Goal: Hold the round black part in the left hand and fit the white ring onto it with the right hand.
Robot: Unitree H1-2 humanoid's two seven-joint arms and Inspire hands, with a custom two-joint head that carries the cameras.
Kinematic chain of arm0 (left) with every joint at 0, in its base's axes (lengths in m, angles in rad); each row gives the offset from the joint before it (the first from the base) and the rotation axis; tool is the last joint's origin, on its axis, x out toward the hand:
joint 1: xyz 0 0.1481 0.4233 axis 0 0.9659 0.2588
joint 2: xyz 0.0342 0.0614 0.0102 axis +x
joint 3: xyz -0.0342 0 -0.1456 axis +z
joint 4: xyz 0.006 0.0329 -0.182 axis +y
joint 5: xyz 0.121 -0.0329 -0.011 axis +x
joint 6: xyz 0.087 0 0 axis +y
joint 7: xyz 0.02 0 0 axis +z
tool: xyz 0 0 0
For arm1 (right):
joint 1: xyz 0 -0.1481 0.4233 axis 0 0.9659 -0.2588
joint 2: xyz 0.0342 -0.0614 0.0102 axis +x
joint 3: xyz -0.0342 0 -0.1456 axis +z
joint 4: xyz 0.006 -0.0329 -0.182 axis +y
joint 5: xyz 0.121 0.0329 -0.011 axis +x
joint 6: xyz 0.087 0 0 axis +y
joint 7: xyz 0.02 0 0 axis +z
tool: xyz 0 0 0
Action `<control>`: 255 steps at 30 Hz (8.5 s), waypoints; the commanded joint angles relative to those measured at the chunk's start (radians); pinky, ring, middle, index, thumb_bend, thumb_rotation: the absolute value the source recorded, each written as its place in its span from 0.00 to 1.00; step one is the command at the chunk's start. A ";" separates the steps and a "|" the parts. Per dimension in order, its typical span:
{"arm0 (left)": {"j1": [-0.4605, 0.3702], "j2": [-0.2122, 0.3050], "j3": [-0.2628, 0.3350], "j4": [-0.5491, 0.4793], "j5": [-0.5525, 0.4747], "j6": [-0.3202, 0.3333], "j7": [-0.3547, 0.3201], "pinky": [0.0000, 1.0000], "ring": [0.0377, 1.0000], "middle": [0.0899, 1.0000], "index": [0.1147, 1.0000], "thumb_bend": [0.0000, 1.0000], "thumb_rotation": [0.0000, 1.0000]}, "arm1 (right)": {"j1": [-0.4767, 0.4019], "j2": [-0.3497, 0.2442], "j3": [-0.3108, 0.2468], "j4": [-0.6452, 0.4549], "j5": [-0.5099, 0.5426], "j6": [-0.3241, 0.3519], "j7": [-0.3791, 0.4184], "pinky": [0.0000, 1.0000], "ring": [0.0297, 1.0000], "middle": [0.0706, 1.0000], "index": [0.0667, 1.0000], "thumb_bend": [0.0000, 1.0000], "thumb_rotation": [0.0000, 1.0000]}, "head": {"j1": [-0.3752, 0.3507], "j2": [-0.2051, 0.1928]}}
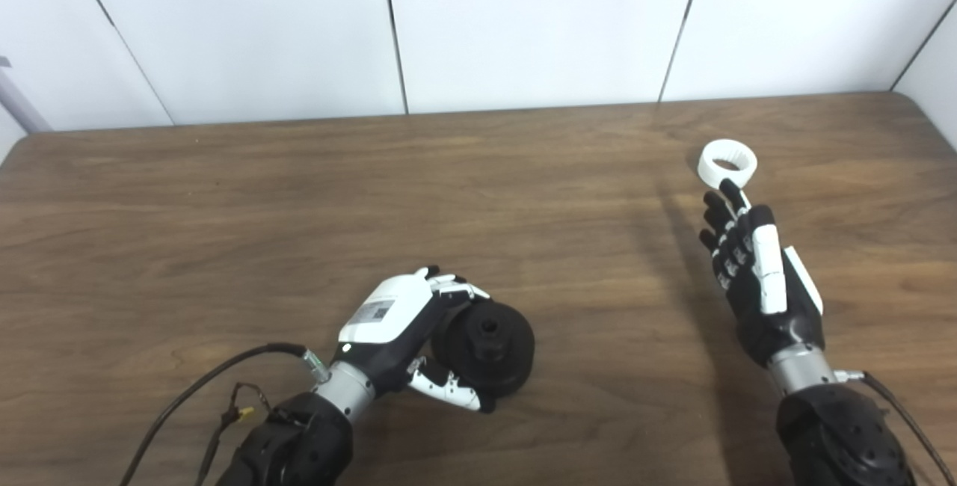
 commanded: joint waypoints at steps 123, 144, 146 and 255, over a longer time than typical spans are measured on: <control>0.132 -0.013 0.045 0.109 0.083 -0.194 0.166 1.00 0.86 0.76 0.41 0.53 0.06 | -0.716 -0.580 0.385 0.420 -0.950 0.173 0.442 1.00 1.00 0.94 0.81 1.00 0.28 | -0.232 -0.200; 0.143 -0.018 0.046 0.071 0.097 -0.170 0.143 1.00 0.87 0.76 0.41 0.53 0.06 | -0.850 -0.538 0.503 0.603 -1.013 0.151 0.442 1.00 1.00 0.94 0.84 1.00 0.34 | -0.213 -0.184; 0.142 -0.021 0.047 0.071 0.095 -0.170 0.144 1.00 0.87 0.76 0.41 0.53 0.06 | -0.853 -0.536 0.503 0.609 -1.014 0.148 0.438 1.00 0.99 0.93 0.83 1.00 0.34 | -0.212 -0.184; 0.138 -0.039 0.060 0.021 0.097 -0.145 0.096 1.00 0.87 0.76 0.41 0.52 0.06 | -0.853 -0.510 0.524 0.697 -1.041 0.162 0.433 0.94 0.94 0.83 0.57 0.89 0.24 | -0.204 -0.141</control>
